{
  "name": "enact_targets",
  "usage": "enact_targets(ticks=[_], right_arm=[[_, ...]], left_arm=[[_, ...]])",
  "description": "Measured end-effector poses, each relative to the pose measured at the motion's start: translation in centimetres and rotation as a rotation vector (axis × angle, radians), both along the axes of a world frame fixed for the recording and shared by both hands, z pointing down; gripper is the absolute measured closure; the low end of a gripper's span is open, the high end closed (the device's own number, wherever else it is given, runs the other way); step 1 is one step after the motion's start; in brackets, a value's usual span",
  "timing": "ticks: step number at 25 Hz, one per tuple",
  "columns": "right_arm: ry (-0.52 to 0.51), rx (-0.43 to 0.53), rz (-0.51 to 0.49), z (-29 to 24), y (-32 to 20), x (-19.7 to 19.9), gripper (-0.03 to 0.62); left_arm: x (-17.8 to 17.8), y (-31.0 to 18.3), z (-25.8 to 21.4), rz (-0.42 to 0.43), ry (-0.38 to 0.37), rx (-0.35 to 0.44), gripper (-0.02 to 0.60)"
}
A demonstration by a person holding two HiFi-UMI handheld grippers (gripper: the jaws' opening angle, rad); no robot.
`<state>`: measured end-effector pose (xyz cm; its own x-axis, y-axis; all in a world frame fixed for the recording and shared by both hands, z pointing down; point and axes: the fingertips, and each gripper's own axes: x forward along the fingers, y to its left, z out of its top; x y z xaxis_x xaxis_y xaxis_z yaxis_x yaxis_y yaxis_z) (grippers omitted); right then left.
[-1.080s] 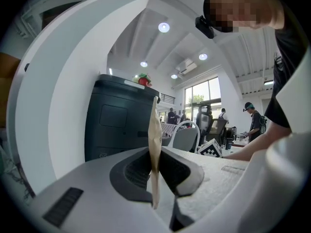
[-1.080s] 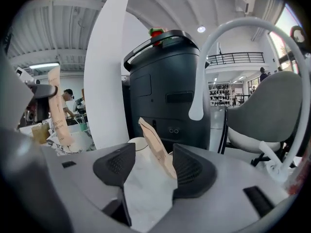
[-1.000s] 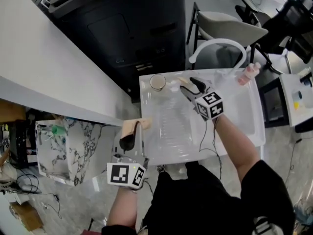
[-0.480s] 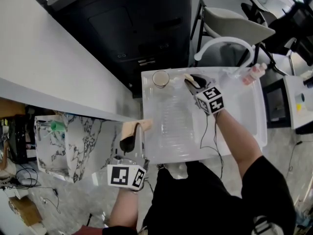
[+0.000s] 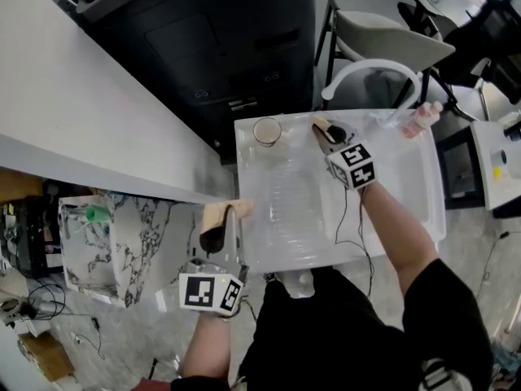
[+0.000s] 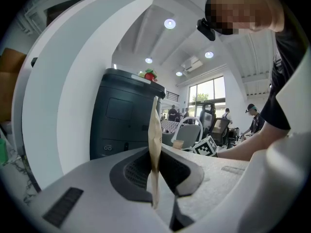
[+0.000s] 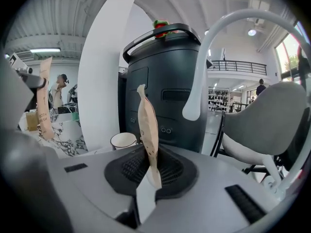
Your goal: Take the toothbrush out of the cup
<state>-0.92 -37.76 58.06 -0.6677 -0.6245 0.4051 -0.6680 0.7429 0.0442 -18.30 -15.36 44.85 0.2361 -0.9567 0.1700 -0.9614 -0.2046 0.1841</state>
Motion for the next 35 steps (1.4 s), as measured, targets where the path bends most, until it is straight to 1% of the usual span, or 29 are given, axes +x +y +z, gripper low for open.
enact_targets(ticks=[8,14,23,27,35], right_arm=[[-0.038,0.08,0.001,-4.8,1.2,-0.1,0.563],[-0.101,0.13,-0.017,-9.6,3.9,-0.1,0.565],[-0.186,0.177,-0.022,-15.8,10.7,-0.5,0.566],[-0.192,0.195,-0.003,-18.0,13.9,-0.7,0.566],[-0.219,0.22,0.054,-19.5,19.0,-0.4,0.566]], left_arm=[[0.2,0.2,-0.7,0.025,0.004,0.019,0.548],[0.9,0.7,-2.3,0.053,0.006,0.052,0.548],[1.0,2.1,-4.4,0.103,0.009,0.094,0.548],[0.8,2.6,-5.2,0.134,0.011,0.114,0.548],[1.1,4.1,-6.1,0.216,0.015,0.126,0.548]])
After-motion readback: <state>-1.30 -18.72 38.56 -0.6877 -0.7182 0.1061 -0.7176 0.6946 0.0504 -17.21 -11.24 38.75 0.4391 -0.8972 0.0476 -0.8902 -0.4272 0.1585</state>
